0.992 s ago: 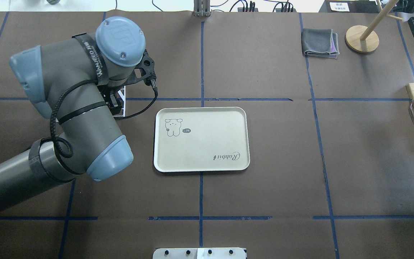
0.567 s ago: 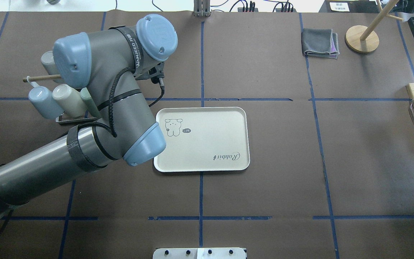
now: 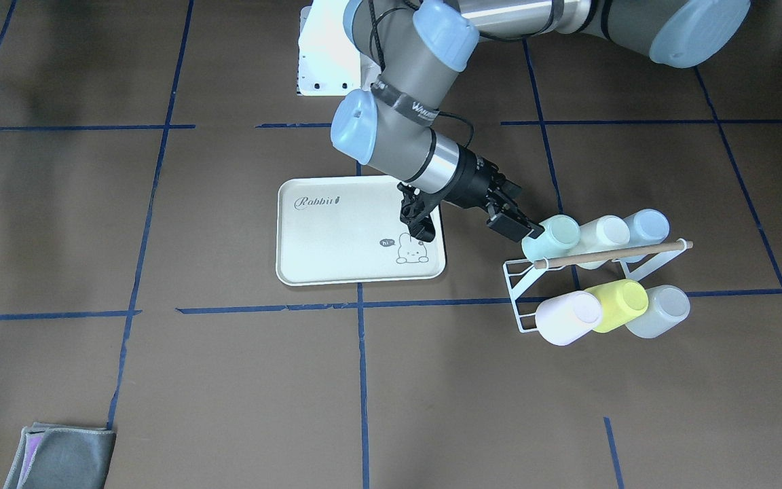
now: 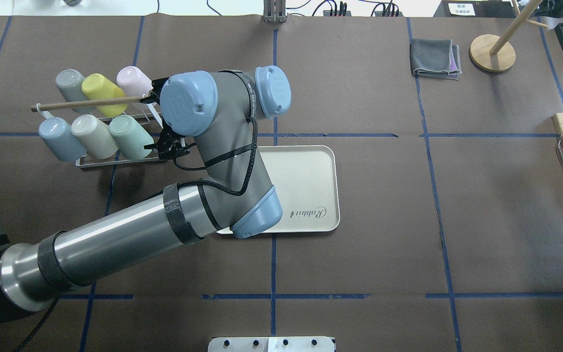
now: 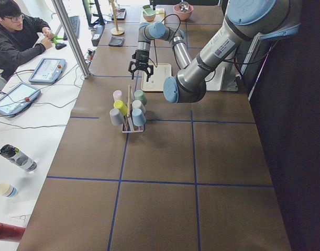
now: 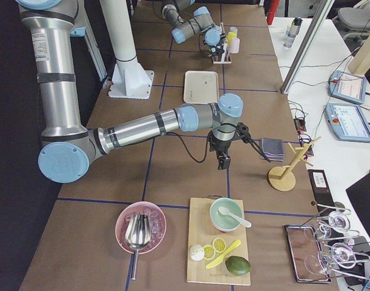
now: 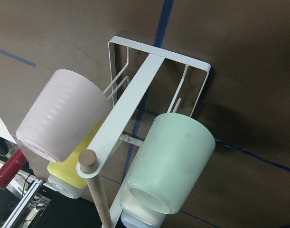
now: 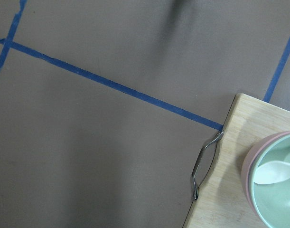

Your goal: Pick up and place green cup on tray

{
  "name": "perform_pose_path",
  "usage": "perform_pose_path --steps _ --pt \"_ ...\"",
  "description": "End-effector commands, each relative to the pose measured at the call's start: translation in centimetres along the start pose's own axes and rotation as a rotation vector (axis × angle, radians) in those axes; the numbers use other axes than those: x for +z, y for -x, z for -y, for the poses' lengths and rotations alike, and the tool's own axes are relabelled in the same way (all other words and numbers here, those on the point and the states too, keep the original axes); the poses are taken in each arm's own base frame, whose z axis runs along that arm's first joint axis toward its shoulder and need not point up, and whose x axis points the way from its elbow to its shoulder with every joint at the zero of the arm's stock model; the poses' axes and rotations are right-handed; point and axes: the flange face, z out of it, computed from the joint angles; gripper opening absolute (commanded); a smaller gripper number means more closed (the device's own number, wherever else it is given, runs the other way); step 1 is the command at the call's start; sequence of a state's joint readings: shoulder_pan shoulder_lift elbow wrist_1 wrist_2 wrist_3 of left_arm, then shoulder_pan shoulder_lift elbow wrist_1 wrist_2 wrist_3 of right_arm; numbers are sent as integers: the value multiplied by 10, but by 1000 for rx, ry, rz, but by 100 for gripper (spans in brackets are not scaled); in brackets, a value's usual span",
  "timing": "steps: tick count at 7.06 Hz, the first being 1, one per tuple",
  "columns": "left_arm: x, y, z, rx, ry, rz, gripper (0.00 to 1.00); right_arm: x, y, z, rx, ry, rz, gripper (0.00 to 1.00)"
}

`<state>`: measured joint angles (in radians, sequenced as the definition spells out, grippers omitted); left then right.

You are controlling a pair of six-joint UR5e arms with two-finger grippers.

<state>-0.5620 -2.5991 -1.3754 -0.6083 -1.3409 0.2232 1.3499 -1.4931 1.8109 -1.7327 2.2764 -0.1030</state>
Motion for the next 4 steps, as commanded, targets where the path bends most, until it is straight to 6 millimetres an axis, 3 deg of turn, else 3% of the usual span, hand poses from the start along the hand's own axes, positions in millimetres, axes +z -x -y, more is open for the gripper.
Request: perform_pose_path --steps 1,3,4 --pt "10 -13 15 142 69 71 100 2 -1 -2 5 4 0 100" --pt "13 -11 15 198 94 100 100 4 -3 -8 9 9 -1 100" --pt "27 -12 16 202 109 97 100 5 -3 -8 11 11 0 100"
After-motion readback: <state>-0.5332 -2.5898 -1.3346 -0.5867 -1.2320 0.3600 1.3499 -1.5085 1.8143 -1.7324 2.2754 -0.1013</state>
